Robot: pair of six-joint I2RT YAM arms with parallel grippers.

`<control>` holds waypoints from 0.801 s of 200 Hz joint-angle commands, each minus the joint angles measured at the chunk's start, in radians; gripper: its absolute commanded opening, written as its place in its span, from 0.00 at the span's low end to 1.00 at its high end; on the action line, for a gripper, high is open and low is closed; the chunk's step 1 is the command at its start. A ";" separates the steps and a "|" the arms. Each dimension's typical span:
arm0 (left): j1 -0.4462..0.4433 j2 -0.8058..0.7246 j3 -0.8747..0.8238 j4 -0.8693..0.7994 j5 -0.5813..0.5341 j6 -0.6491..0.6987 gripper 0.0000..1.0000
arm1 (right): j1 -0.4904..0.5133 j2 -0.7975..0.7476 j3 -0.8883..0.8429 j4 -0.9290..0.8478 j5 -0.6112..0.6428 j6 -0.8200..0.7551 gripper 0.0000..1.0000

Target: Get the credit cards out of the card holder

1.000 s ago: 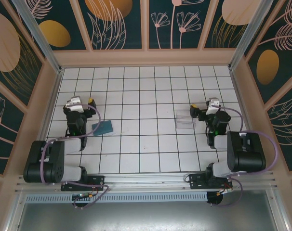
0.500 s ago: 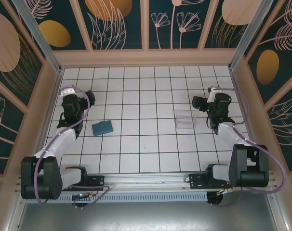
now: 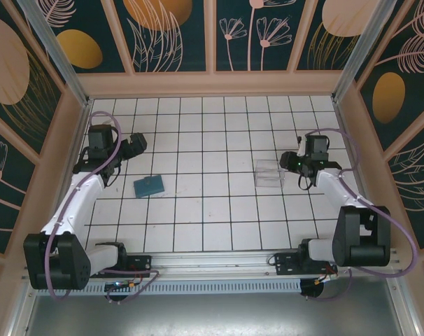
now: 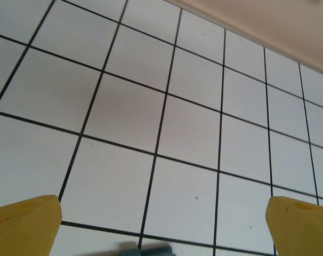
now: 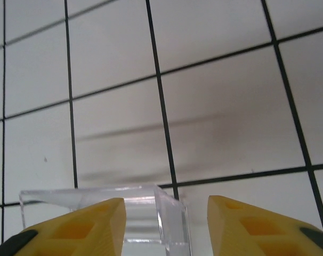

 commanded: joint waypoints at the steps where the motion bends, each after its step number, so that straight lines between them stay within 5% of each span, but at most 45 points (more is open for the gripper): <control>1: 0.003 0.004 -0.001 -0.082 -0.004 0.064 0.98 | 0.010 0.032 0.044 -0.060 -0.010 0.001 0.43; 98: 0.004 -0.018 -0.009 -0.086 -0.066 0.098 0.98 | 0.034 0.163 0.064 0.008 -0.015 -0.007 0.37; 160: 0.004 -0.015 -0.008 -0.080 -0.062 0.106 0.98 | 0.080 0.192 0.079 -0.002 0.042 -0.007 0.23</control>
